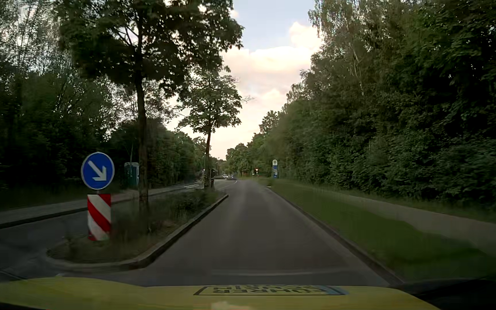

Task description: Follow the waypoints while adhering to traffic rules and regulations

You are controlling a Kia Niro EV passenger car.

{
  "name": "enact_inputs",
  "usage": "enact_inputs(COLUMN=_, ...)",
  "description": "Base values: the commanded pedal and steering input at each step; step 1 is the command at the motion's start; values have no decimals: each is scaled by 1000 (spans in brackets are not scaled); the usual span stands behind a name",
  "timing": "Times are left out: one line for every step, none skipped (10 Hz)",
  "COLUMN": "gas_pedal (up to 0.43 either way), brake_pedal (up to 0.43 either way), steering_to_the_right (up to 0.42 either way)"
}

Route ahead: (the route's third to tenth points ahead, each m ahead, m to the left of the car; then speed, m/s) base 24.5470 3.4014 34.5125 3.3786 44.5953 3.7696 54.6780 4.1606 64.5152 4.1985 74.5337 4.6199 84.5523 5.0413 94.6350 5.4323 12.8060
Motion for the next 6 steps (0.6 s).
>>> enact_inputs(gas_pedal=0, brake_pedal=0, steering_to_the_right=-4)
enact_inputs(gas_pedal=0, brake_pedal=0, steering_to_the_right=-4)
enact_inputs(gas_pedal=0, brake_pedal=0, steering_to_the_right=-4)
enact_inputs(gas_pedal=0, brake_pedal=0, steering_to_the_right=-4)
enact_inputs(gas_pedal=0, brake_pedal=0, steering_to_the_right=-4)
enact_inputs(gas_pedal=0, brake_pedal=0, steering_to_the_right=-4)
